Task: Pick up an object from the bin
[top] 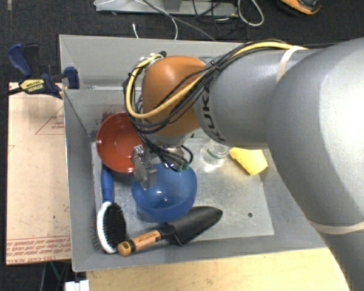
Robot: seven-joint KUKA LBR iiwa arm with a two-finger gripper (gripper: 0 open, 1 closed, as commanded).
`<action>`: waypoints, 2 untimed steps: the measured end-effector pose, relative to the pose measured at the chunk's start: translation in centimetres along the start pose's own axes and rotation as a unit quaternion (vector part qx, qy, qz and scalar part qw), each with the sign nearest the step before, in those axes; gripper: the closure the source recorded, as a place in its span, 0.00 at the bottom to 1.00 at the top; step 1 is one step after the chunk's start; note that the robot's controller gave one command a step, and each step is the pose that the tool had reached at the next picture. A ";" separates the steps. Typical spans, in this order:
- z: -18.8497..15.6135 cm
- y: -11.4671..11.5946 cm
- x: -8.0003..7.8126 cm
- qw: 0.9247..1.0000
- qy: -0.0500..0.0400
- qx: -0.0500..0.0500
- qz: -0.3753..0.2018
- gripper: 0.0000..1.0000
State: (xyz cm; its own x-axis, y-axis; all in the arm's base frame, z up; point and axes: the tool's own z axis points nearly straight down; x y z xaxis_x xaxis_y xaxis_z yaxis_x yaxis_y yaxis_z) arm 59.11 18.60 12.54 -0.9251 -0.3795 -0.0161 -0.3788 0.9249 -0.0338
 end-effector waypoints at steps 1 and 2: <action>0.1 0.2 0.1 1.000 -0.001 0.000 0.009 1.00; -10.4 -3.2 -2.8 1.000 -0.005 0.001 0.023 1.00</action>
Offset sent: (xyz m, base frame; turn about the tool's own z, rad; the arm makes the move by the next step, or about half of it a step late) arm 0.0510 -0.0302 0.1500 -0.0753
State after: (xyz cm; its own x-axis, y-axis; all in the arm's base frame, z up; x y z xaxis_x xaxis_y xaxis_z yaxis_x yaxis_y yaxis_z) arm 62.59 16.91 23.13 -0.9410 -0.3372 -0.0276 -0.3362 0.9412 -0.0340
